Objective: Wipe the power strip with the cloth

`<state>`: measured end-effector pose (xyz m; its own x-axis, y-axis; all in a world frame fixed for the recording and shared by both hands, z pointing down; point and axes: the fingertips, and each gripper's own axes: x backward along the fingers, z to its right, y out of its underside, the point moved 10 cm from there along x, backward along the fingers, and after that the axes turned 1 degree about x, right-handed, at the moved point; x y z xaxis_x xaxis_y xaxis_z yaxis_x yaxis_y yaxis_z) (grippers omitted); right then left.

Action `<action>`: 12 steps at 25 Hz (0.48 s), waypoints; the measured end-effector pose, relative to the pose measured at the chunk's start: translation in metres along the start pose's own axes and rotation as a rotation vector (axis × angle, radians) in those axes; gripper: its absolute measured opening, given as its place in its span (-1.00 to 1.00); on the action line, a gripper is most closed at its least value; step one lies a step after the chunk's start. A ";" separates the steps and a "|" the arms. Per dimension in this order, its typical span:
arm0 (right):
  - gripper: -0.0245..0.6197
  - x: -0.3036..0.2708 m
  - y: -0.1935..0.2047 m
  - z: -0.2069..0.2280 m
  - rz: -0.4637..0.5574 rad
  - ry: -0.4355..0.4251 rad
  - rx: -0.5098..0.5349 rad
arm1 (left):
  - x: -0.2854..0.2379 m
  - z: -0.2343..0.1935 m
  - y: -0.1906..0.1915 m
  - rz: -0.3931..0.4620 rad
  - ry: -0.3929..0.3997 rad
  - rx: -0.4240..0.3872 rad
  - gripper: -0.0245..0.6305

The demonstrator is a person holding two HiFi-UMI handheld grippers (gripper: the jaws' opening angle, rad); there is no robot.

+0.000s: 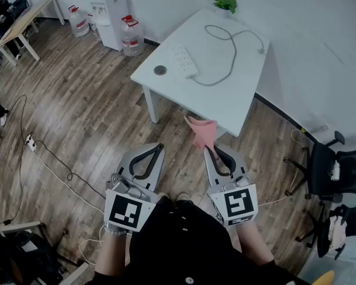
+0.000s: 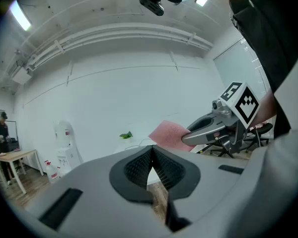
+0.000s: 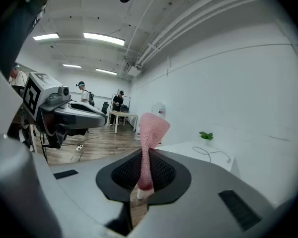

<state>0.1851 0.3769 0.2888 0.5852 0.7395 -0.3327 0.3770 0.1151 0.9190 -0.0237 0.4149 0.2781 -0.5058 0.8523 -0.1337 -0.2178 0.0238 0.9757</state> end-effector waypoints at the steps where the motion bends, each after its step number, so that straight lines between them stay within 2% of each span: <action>1: -0.77 0.000 0.001 0.001 -0.002 0.001 0.000 | -0.001 0.001 0.000 -0.001 0.000 0.000 -0.88; 12: -0.77 -0.004 0.001 0.001 -0.002 0.003 -0.001 | -0.003 -0.002 0.001 -0.002 0.012 -0.002 -0.88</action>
<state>0.1841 0.3733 0.2908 0.5825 0.7409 -0.3343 0.3780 0.1172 0.9183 -0.0245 0.4113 0.2795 -0.5154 0.8459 -0.1373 -0.2205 0.0239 0.9751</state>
